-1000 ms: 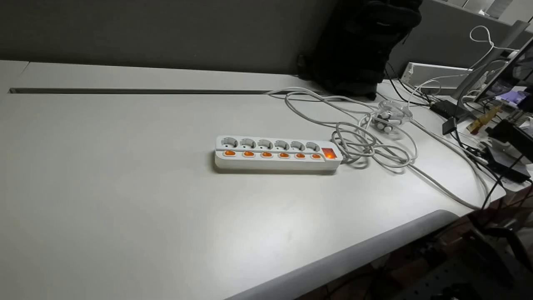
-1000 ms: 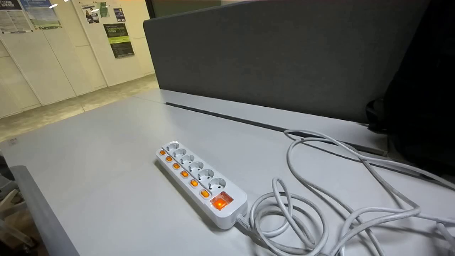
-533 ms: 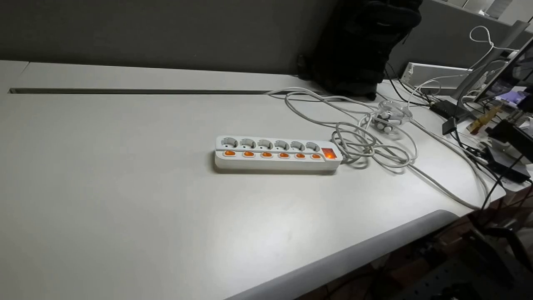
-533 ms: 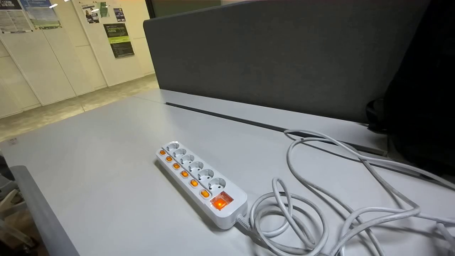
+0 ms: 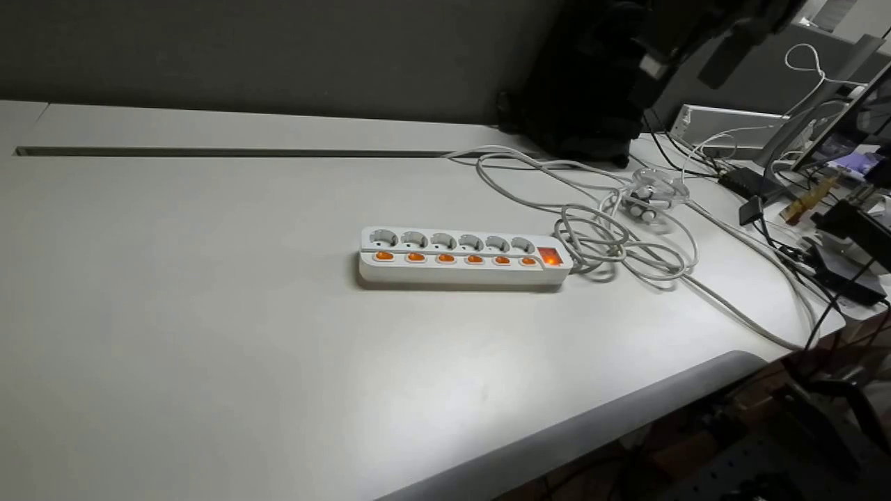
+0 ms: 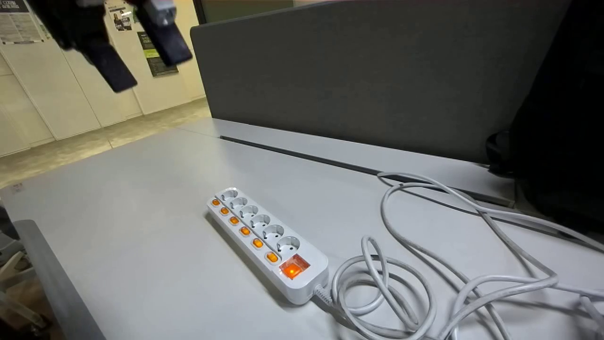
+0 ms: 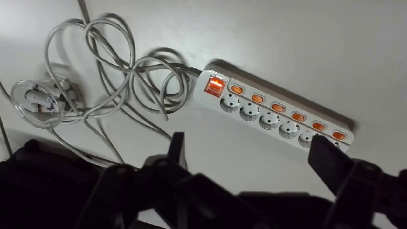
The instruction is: Switch on the fourth switch from the left
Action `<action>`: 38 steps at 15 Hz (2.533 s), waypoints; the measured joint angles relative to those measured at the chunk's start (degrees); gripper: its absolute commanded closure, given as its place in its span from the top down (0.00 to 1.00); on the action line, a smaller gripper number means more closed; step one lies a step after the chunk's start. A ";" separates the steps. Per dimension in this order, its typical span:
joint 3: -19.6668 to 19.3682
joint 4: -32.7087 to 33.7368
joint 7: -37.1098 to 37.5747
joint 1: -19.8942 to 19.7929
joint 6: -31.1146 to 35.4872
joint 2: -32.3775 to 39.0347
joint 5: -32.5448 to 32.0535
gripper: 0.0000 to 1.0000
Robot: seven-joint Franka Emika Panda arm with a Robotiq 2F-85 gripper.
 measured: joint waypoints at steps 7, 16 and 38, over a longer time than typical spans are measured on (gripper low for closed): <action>6.33 1.01 4.97 1.22 11.54 13.89 -1.13 1.00; 5.69 6.86 7.97 1.58 14.46 26.32 -1.04 0.75; 0.43 15.13 12.86 6.11 14.58 40.92 -3.20 0.01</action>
